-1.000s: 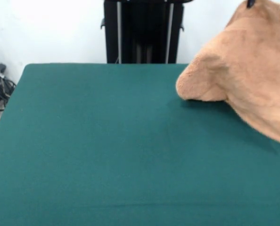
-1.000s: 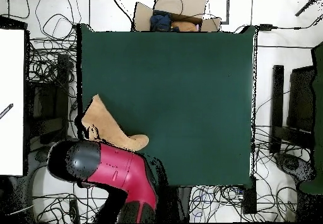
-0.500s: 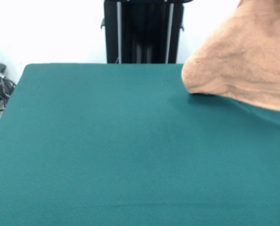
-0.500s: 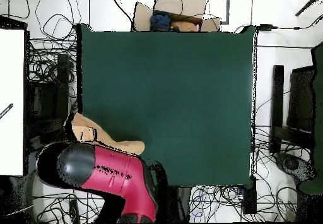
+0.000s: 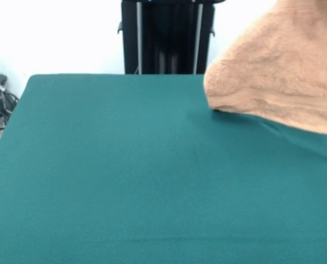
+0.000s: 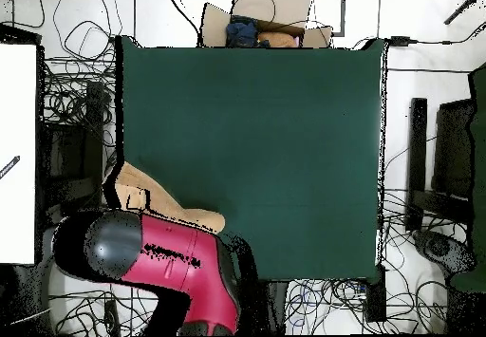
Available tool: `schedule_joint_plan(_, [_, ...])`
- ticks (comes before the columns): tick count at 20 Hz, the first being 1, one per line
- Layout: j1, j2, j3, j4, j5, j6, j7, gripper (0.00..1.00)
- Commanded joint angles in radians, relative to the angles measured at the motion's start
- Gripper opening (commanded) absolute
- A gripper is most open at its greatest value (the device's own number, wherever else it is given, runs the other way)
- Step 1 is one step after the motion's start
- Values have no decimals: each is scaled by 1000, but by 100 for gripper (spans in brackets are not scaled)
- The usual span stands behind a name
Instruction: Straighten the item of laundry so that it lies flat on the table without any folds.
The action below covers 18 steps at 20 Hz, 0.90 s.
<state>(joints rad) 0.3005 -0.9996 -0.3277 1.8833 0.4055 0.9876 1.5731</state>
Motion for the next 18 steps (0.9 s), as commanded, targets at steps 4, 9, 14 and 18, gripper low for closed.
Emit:
schedule_joint_plan(4, [-6,-37,-22,-55,-55,187,331,0])
schedule_joint_plan(9, [-8,-61,-27,-84,-79,248,349,0])
schedule_joint_plan(14, [-5,-62,-20,-66,-78,225,356,0])
schedule_joint_plan(18, [-8,-43,-11,-55,-73,184,355,0])
